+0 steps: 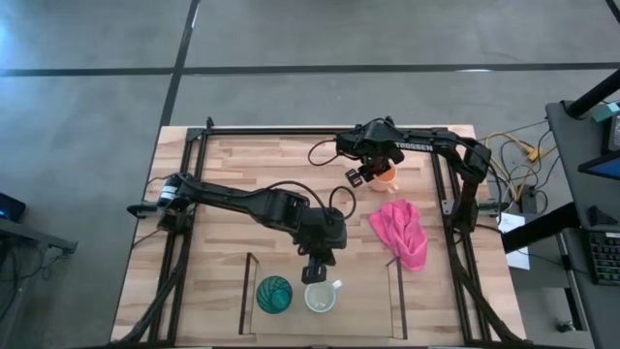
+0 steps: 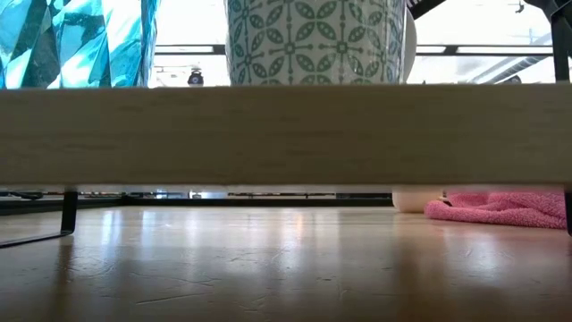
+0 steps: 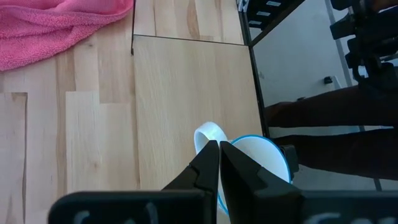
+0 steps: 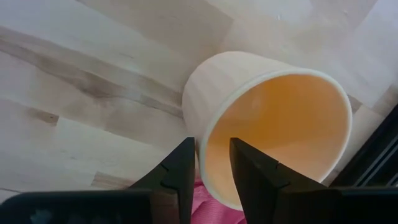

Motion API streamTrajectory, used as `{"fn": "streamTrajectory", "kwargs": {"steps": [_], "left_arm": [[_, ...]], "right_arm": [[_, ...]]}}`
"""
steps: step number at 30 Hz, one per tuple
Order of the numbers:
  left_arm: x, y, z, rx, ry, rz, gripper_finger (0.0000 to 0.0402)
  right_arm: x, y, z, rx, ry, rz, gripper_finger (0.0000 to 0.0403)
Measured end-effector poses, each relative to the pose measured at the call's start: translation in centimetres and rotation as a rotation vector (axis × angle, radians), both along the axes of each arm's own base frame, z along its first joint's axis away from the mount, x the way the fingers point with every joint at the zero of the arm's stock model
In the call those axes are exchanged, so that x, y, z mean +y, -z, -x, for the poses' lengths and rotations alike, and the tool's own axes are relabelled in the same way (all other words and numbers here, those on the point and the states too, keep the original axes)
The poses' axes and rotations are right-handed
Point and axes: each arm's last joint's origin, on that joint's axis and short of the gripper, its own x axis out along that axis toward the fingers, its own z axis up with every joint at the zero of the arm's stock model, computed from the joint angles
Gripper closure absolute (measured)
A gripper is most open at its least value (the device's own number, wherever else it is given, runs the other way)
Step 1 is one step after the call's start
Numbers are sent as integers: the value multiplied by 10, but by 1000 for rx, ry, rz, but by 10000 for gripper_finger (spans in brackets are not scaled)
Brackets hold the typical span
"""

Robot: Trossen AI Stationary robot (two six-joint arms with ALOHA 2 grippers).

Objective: Stack small to large cups/mugs on shelf
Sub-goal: Put the orange mug on the shelf

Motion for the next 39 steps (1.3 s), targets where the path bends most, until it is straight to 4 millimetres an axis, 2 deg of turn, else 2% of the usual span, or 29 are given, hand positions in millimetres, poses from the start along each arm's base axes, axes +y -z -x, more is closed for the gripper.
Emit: {"fn": "streamTrajectory", "kwargs": {"steps": [5, 13, 18, 22, 27, 39], "left_arm": [[0, 0, 0, 0, 0, 0, 402], [0, 0, 0, -1, 0, 0, 402], [0, 0, 0, -1, 0, 0, 402], [0, 0, 0, 0, 0, 0, 402], [0, 0, 1, 12, -1, -3, 402], [0, 0, 1, 14, -5, 0, 402]], "right_arm": [[0, 1, 0, -4, -3, 1, 326], [0, 1, -2, -14, -52, 0, 389], [7, 1, -4, -7, -124, -12, 392], [20, -2, -8, -7, -254, -25, 393], [42, -18, -7, -29, -408, -25, 393], [101, -76, 14, -204, -687, 45, 394]]}}
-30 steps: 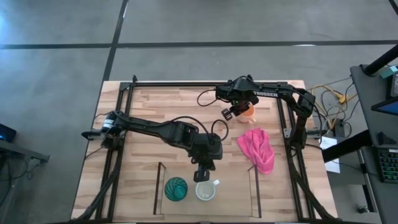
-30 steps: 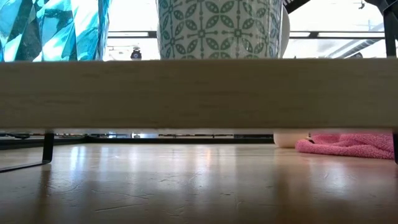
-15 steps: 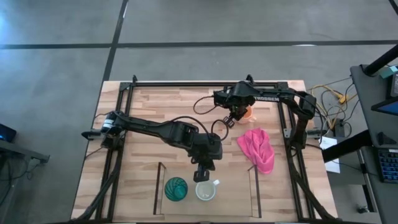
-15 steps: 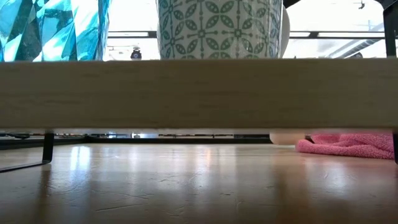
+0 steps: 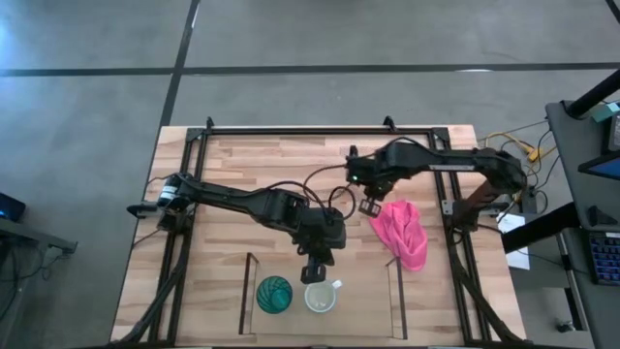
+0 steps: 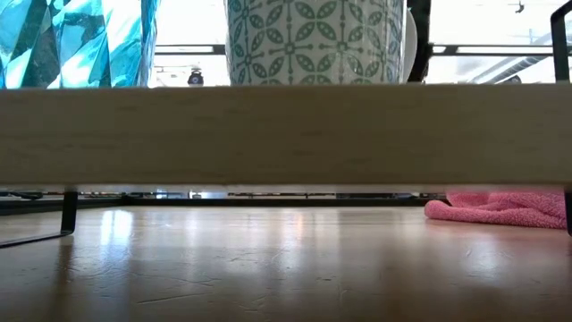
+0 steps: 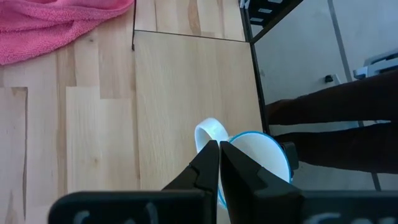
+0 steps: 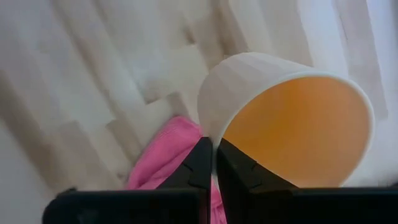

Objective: Stack small to large cups/mugs on shelf
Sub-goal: Put the orange mug on the shelf

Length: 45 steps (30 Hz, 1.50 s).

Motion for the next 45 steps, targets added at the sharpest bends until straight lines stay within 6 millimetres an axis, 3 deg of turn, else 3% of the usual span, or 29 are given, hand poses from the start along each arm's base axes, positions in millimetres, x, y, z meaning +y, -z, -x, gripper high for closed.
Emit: {"fn": "streamTrajectory", "kwargs": {"steps": [8, 14, 29, 38, 45], "left_arm": [[1, 0, 4, 36, 0, -7, 402], [4, -5, 16, 89, -1, -18, 402], [13, -27, 37, 88, -185, -32, 402], [14, -29, 38, 89, -235, -21, 402], [13, -29, 39, 97, -253, -6, 402]], "right_arm": [[42, -24, 17, -82, -221, 12, 394], [73, -29, 24, -94, -374, 7, 394], [142, -24, 37, -98, -619, -6, 394], [183, -15, 33, -182, -835, -3, 394], [207, -1, 33, -154, -934, 3, 394]]}}
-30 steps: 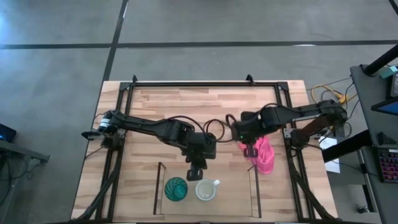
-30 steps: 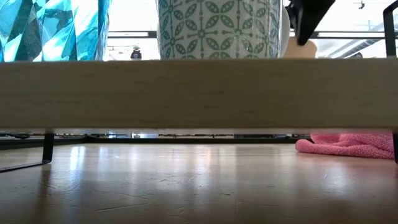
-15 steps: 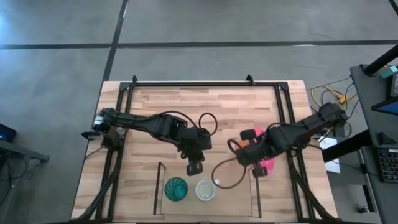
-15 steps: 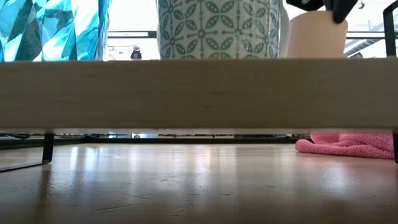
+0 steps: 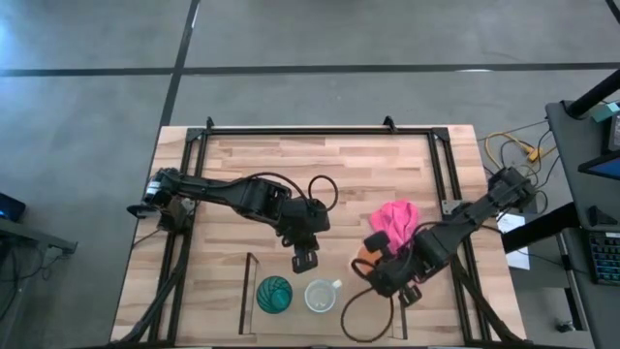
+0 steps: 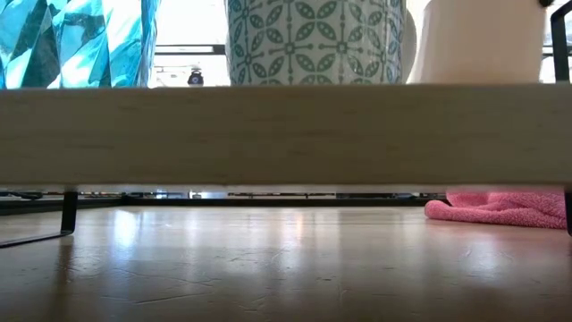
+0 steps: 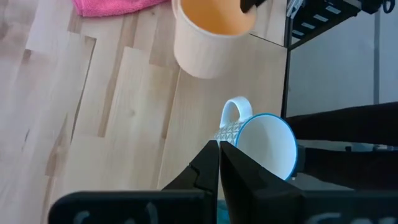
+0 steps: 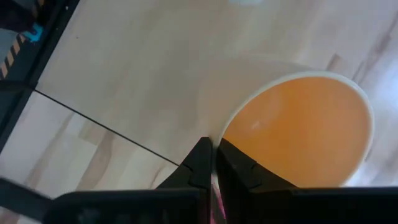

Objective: Stack small to large cups/mugs on shelf
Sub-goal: Put the orange mug on the shelf

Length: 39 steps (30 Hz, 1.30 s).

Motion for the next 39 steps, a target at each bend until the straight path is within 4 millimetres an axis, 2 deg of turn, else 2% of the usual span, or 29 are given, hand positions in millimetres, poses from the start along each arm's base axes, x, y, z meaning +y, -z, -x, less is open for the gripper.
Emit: {"fn": "streamTrajectory", "kwargs": {"steps": [11, 18, 30, 39], "left_arm": [[0, 0, 0, 0, -1, 2, 402], [0, 0, 0, -1, 1, 1, 402], [0, 0, 0, -4, 10, -4, 402], [0, 0, 0, -3, 13, -1, 402]], "right_arm": [[26, 23, -4, 38, 96, -12, 394], [35, 21, -8, -27, 101, -77, 394], [48, 22, -3, -37, 59, -104, 394], [50, 22, -3, -32, 85, -138, 394]]}}
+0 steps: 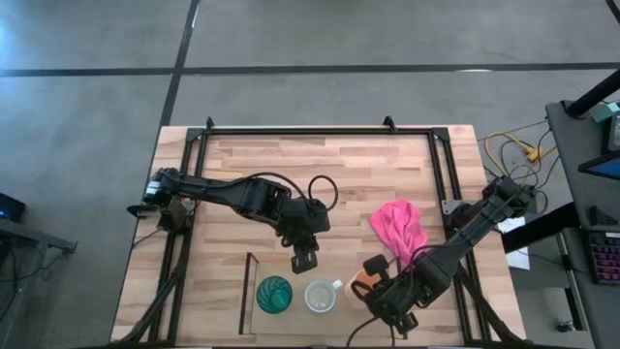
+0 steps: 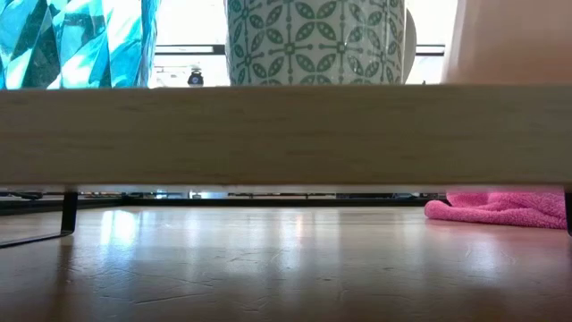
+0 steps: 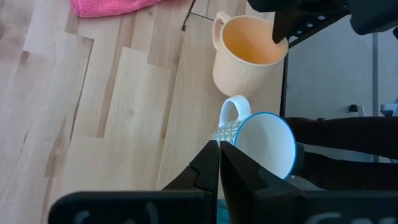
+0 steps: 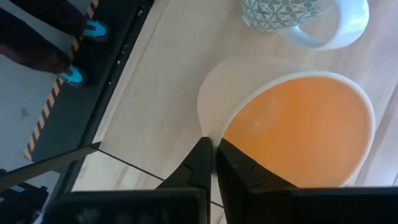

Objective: Stack small to large cups/mugs on shelf
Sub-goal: Put the orange mug on the shelf

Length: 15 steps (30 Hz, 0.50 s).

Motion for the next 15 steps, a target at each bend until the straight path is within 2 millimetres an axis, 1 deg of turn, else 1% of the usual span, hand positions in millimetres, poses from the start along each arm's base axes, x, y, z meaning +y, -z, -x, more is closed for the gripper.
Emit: {"fn": "streamTrajectory", "kwargs": {"steps": [10, 15], "left_arm": [[0, 0, 0, -1, -1, -1, 402], [0, 0, 0, -1, -1, -1, 402]], "right_arm": [[1, 0, 1, 11, 27, -16, 394], [1, 0, 1, 19, 68, -30, 394]]}}
